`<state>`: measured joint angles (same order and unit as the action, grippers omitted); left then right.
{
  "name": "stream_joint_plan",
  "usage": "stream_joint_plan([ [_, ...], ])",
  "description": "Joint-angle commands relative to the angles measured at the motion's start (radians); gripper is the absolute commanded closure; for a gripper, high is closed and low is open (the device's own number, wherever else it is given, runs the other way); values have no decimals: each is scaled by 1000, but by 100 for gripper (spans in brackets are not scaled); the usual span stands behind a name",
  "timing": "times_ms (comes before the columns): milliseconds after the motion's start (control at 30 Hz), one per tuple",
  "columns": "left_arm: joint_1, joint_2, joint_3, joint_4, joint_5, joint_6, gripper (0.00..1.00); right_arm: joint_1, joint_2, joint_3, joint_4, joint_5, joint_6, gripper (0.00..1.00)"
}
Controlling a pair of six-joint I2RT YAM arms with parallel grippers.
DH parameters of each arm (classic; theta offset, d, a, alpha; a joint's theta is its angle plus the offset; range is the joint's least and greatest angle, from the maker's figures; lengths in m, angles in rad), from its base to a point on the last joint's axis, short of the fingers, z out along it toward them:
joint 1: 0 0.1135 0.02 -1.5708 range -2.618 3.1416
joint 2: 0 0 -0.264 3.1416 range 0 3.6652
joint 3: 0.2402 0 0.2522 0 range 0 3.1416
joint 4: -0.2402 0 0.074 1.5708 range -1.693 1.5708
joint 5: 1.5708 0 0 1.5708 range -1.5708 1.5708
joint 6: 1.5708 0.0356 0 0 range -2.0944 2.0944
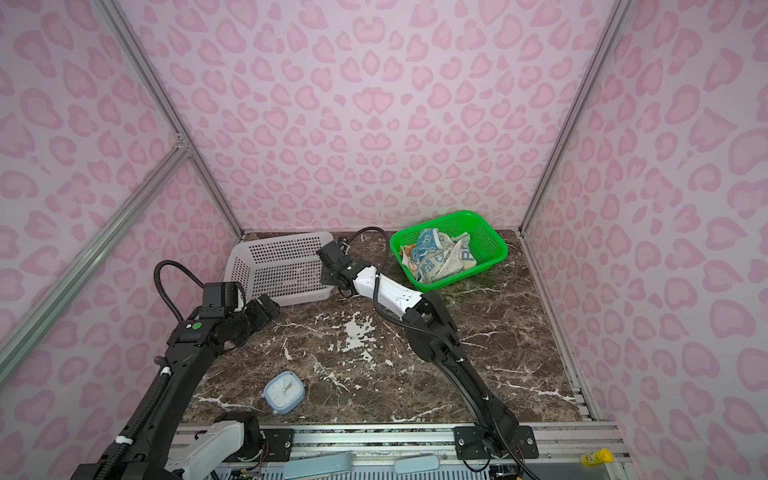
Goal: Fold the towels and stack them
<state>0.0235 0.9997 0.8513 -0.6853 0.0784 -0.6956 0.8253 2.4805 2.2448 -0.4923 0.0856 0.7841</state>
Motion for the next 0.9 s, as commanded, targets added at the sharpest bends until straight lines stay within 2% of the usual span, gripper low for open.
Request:
stream_joint_plan([
  [0,23,-11,8,5,-19,-60,2,5,36,19,-8,41,76,88],
  [200,68,66,48,17,-11,-109,2,10,171,272,-127,48,82,88],
  [367,101,160,82,70,75,-164,2,11,219,329,-88,-10,103,76],
  [567,109,271,157,77,80,-186,2,-14,192,355,-91,-66,57,45],
  [733,120,349,208,70,103,-230,2,-46,105,351,-106,-117,-35,2],
  [867,140,372,193,94,112,-283,1,-81,2,307,-163,-157,-138,2],
])
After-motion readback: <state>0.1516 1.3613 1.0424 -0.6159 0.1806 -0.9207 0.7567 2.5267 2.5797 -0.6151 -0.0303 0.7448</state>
